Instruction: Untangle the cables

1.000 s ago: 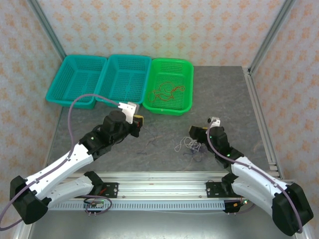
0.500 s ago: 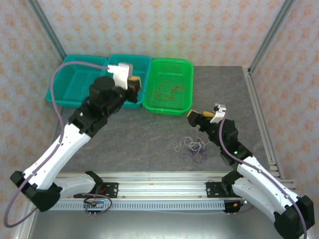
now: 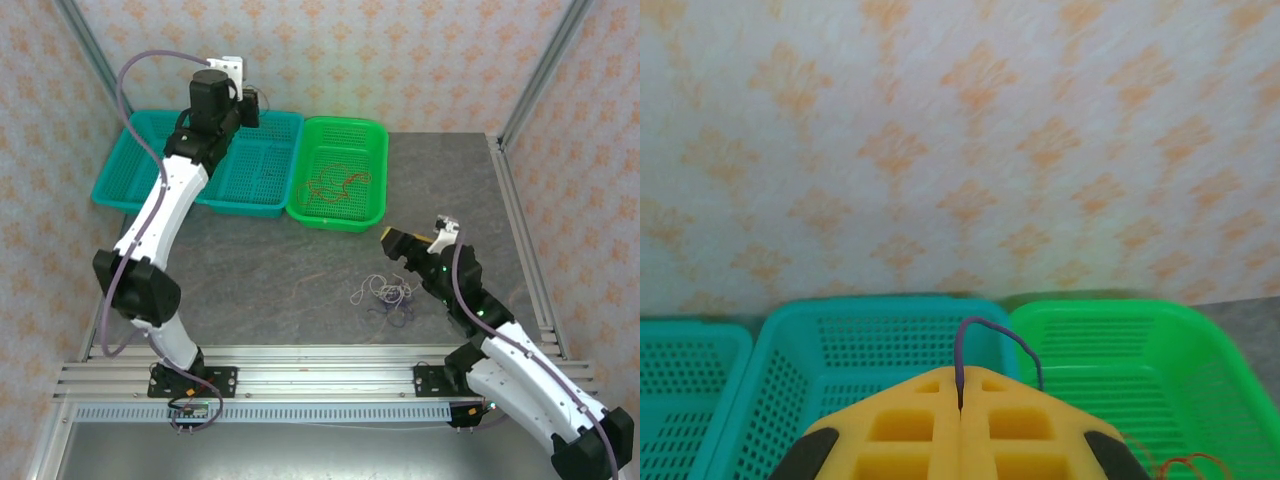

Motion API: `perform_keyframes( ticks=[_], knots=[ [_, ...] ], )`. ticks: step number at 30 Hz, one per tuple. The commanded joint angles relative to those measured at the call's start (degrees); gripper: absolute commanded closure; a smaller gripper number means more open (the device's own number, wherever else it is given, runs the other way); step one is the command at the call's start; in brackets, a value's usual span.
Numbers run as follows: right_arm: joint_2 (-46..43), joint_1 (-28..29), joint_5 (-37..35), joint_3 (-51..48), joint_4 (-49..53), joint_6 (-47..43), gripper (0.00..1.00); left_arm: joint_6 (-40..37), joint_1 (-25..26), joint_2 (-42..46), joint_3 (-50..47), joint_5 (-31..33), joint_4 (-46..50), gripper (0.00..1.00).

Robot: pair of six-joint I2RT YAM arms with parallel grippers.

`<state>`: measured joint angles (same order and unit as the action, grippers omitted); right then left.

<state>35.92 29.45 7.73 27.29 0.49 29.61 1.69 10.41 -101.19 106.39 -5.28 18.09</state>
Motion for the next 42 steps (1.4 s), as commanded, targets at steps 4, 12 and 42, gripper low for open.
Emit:
perform_keyframes(
  ticks=[4,12,42],
  knots=[
    [-4.1,-0.1,-1.2,0.4,3.5,1.9,0.10,1.9,-2.7,-10.4,2.6,-4.5,4.4,1.00],
    [-0.6,-0.1,-5.7,5.3,18.6,5.6,0.10,10.2,-5.7,-10.0,-5.4,-5.4,-0.3,0.64],
    [27.7,-12.1,27.6,2.7,21.3,7.2,0.25,18.4,37.4,36.5,-59.1,-6.8,-8.5,0.48]
  ],
)
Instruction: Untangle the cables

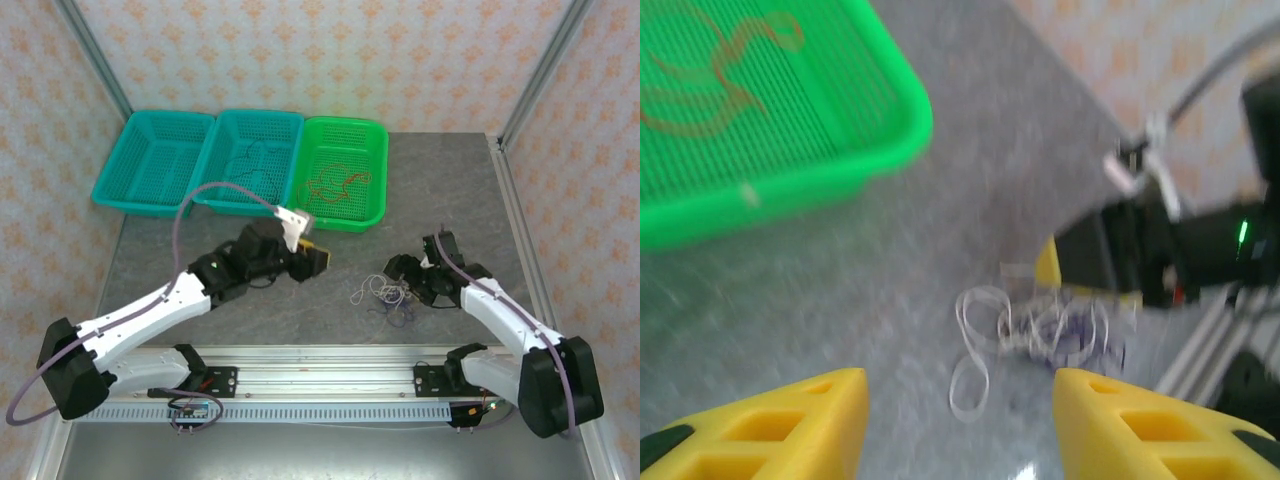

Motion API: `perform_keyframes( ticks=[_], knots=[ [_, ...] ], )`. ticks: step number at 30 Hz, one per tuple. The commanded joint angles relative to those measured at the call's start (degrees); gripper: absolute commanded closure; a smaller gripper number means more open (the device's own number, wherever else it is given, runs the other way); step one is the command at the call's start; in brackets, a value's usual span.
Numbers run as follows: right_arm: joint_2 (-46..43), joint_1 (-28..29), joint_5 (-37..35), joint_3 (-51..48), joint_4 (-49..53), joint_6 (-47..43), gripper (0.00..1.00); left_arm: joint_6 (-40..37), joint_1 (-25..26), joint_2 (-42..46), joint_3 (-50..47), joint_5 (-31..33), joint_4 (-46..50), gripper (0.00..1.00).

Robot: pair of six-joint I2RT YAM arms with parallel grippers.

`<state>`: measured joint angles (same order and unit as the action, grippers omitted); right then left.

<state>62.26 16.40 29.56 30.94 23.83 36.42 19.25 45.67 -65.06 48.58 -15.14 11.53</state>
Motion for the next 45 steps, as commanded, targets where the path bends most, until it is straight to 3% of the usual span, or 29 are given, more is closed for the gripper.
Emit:
perform_keyframes(
  ticks=[1,4,6,10,14,17,21,25,28,31,33,35,40,45],
  knots=[
    [2.4,1.6,6.0,-1.2,-3.4,2.4,0.33,1.6,2.8,0.3,-2.2,3.1,-2.9,0.48],
    [5.2,3.5,5.9,-2.9,-12.8,12.1,0.70,2.5,3.3,-0.8,-2.6,3.5,-3.5,0.48],
    [7.2,4.5,4.4,-4.1,-19.8,18.5,0.83,1.1,3.4,-1.5,-2.1,4.0,-2.8,0.48],
    [8.8,6.5,-0.7,-4.9,-29.0,27.1,0.93,-4.8,4.2,-2.9,-3.3,4.3,-1.8,0.48],
    [10.0,6.6,-4.4,-2.9,-25.4,25.7,1.00,-4.0,4.8,-4.2,-5.8,1.8,-3.1,0.48],
    [10.6,6.6,-6.1,-3.6,-26.6,24.8,1.00,-3.2,7.3,-6.4,-7.7,-0.1,-7.8,0.48],
    [11.5,6.6,-6.3,-3.5,-26.5,22.6,1.00,-8.7,8.6,-13.5,-6.7,-1.4,-11.3,0.51],
    [11.3,6.6,-5.2,-2.6,-25.0,21.3,1.00,-22.0,8.5,-18.0,-4.8,2.1,-13.3,0.51],
    [10.3,6.6,-4.6,-2.9,-24.8,21.1,1.00,-36.2,8.4,-21.0,-4.3,0.4,-17.0,0.48],
    [8.7,6.5,-4.6,-3.5,-24.1,21.5,1.00,-43.9,8.0,-27.2,2.6,1.7,-11.1,0.42],
    [7.3,6.6,-4.5,-4.7,-24.6,22.4,1.00,-48.7,8.1,-31.1,6.0,2.4,-8.0,0.25],
    [5.9,6.5,-5.0,-6.0,-25.2,23.4,1.00,-50.3,8.2,-32.2,4.9,3.8,-12.6,0.10],
    [1.3,6.5,-6.2,-7.4,-24.0,24.2,1.00,-52.4,6.7,-33.1,4.7,0.4,-15.4,0.10],
    [-2.4,5.9,-6.8,-7.8,-21.6,23.4,1.00,-56.5,6.0,-34.9,3.5,-3.7,-16.6,0.20]
  ],
)
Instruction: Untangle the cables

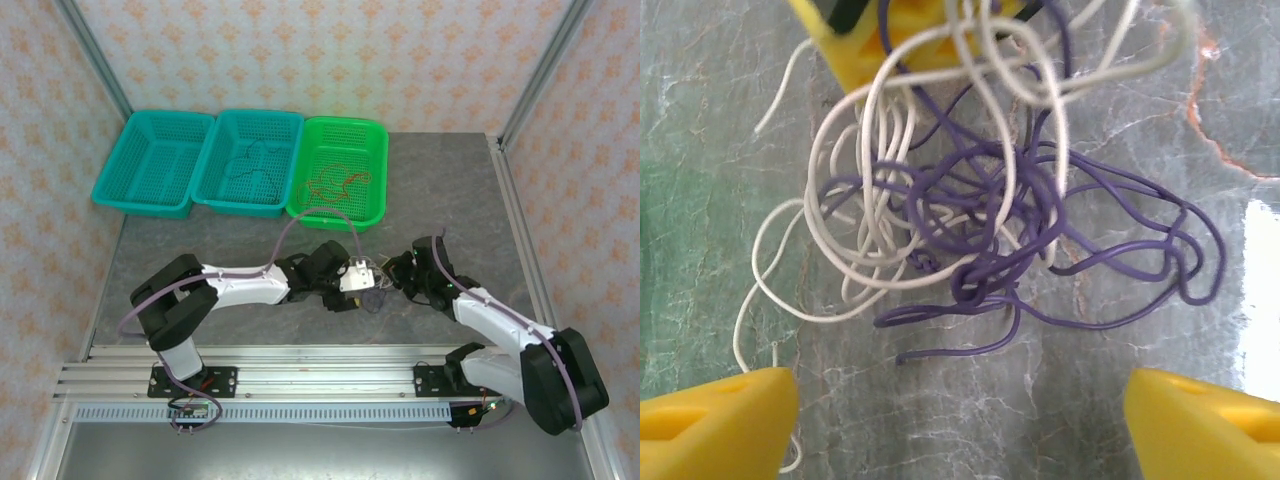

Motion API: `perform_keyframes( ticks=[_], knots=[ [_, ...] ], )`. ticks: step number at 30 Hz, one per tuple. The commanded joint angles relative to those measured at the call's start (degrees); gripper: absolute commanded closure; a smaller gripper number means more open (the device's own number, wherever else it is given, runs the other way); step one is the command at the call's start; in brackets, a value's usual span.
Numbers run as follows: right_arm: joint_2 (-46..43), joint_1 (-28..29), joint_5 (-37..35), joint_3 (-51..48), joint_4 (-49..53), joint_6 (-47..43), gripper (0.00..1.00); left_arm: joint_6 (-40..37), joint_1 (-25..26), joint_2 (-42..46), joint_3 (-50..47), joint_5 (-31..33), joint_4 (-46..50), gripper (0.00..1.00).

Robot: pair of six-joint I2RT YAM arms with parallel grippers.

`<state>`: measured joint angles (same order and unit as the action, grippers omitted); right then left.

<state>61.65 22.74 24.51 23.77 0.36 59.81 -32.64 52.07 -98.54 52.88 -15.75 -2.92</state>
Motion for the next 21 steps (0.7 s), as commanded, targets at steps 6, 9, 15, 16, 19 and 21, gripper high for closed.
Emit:
perform_keyframes(
  ticks=[6,9,15,16,19,21],
  knots=[
    [-2.3,-1.6,-0.4,-1.9,2.0,0.8,1.00,-6.4,-1.0,-5.1,1.0,-5.3,-1.7,0.28],
    [-2.3,-1.7,0.0,-1.9,1.9,0.8,1.00,-6.1,-1.0,-6.4,1.4,-5.1,-3.9,0.28],
    [-2.0,-2.3,1.1,-1.6,2.4,0.1,1.00,-7.0,-1.1,-8.0,3.7,-6.4,-3.5,0.37],
    [-2.1,-2.4,1.2,-1.6,2.5,0.0,1.00,-7.1,-1.1,-8.4,4.3,-6.9,-3.1,0.37],
    [-2.1,-2.6,1.5,-1.8,2.8,-0.1,1.00,-7.5,-1.1,-10.4,7.1,-8.0,0.9,0.43],
    [-2.1,-2.8,1.7,-1.9,2.9,-0.2,1.00,-7.6,-1.1,-10.5,7.9,-8.9,1.8,0.51]
  ],
)
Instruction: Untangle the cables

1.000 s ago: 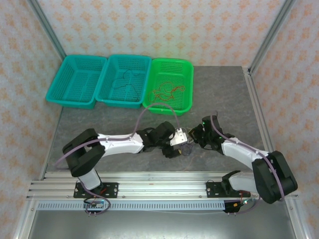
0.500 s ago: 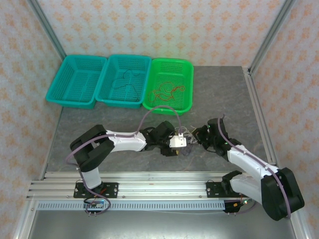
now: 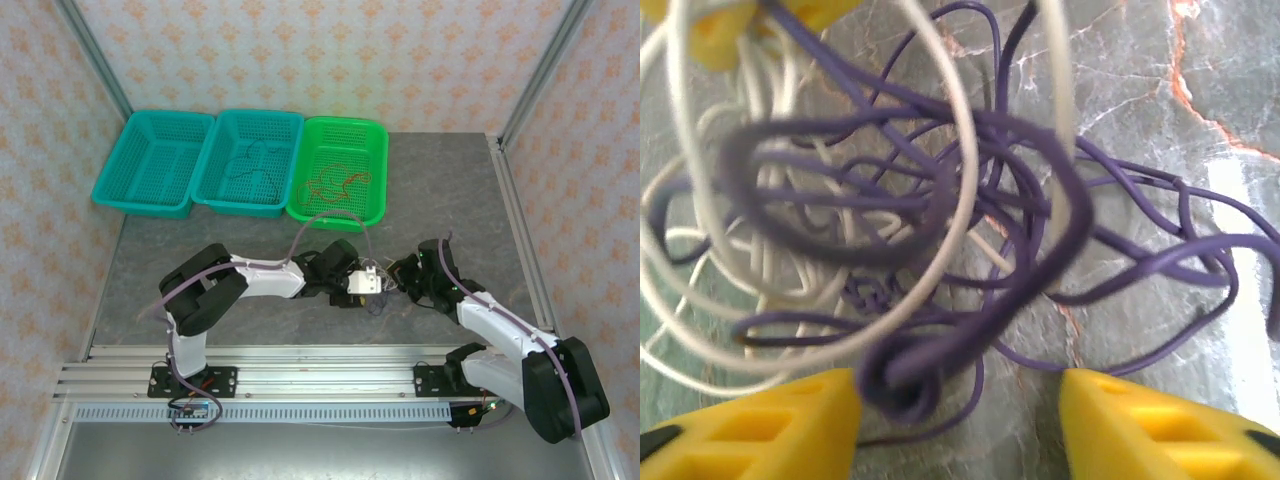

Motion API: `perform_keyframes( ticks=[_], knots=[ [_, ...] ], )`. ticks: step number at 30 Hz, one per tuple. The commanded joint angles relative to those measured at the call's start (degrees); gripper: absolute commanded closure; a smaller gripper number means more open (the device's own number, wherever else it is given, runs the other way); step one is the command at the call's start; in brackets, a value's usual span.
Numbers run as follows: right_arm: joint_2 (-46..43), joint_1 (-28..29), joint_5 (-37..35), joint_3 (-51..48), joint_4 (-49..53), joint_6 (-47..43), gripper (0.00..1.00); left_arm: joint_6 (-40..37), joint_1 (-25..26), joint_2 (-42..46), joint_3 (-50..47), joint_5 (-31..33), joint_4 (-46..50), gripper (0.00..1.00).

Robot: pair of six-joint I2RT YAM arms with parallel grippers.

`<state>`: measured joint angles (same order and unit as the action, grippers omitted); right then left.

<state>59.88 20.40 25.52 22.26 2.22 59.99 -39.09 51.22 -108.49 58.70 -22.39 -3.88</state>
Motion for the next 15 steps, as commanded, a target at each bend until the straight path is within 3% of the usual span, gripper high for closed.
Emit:
perform_keyframes(
  ticks=[1,12,15],
  knots=[
    [-0.3,-0.5,0.7,-0.5,1.1,-0.4,1.00,-1.3,-0.2,-2.5,2.4,-2.5,3.3,0.57],
    [-0.3,-1.5,0.7,-0.5,1.5,-0.1,1.00,-2.8,-0.9,-3.0,3.5,-0.4,9.2,0.79],
    [-0.8,-2.8,-0.1,0.1,4.8,0.0,1.00,0.1,-1.4,0.5,1.7,0.7,7.3,1.00]
  ],
)
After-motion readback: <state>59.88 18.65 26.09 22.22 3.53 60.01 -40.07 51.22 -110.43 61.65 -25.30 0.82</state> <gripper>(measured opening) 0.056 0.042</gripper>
